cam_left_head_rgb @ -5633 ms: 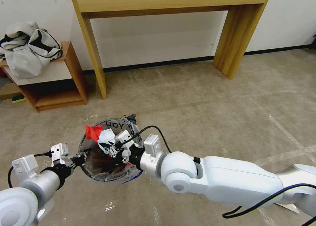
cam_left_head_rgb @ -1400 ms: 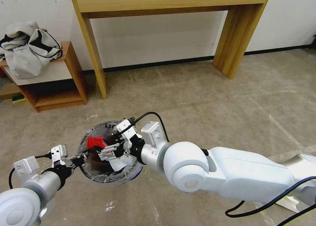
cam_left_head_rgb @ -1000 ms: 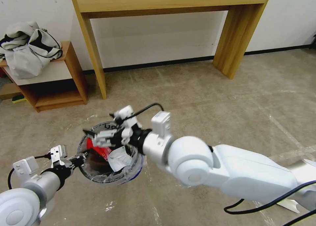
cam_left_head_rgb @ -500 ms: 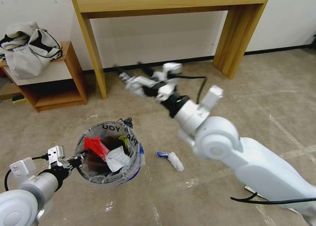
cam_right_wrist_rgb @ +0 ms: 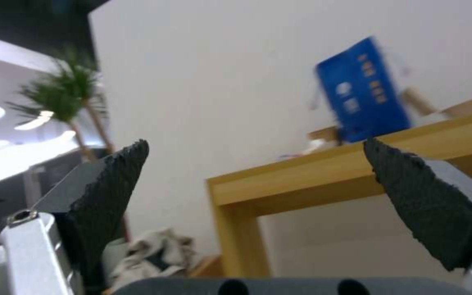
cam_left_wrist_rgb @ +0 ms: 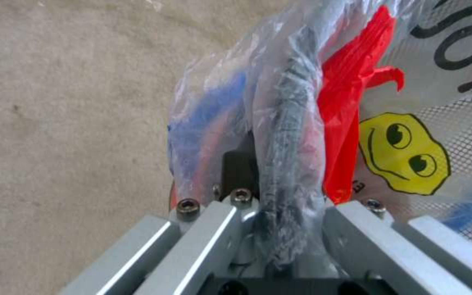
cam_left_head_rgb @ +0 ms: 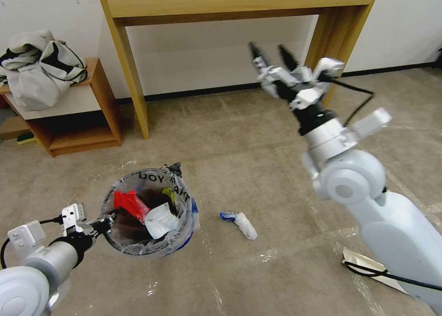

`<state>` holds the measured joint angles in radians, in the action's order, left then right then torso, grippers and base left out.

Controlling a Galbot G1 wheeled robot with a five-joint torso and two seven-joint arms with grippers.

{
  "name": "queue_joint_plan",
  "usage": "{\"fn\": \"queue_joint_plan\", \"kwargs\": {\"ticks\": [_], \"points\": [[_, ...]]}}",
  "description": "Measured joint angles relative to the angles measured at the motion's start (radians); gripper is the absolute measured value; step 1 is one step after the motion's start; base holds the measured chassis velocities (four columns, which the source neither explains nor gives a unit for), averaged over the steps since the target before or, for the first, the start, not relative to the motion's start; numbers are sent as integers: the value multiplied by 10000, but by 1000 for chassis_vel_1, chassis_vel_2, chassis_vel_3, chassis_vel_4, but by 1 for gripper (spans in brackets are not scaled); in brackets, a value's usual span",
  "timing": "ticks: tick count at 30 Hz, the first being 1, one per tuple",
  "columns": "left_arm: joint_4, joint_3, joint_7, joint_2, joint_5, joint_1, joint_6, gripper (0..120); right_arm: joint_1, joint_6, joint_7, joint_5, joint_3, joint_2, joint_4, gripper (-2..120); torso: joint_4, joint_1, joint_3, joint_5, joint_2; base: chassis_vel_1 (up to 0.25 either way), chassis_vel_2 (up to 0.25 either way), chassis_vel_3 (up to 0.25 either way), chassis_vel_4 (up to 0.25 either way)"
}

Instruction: Pick up the trash bin and place the garbage on the floor into it.

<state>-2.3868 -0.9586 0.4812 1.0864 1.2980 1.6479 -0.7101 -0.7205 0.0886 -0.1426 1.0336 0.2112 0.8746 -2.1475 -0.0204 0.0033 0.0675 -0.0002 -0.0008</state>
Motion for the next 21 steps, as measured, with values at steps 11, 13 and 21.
{"fn": "queue_joint_plan", "kwargs": {"ticks": [11, 13, 21], "points": [[88, -553, 44, 118, -40, 159, 72, 1, -1604, -531, -486, -650, 722, -291, 166, 100, 1, 0, 0, 1, 0, 0, 0, 0, 0], [84, -592, 48, 132, -58, 217, 74, 1, -1727, -784, -636, -740, 742, -360, 144, 100, 0, 0, 0, 1, 0, 0, 0, 0, 0], [-128, -807, 41, 277, -130, 534, 80, 1, -1926, -4428, -2364, -359, -44, -1255, -356, 100, -1, 0, 0, 0, 0, 0, 0, 0, 0]]}}
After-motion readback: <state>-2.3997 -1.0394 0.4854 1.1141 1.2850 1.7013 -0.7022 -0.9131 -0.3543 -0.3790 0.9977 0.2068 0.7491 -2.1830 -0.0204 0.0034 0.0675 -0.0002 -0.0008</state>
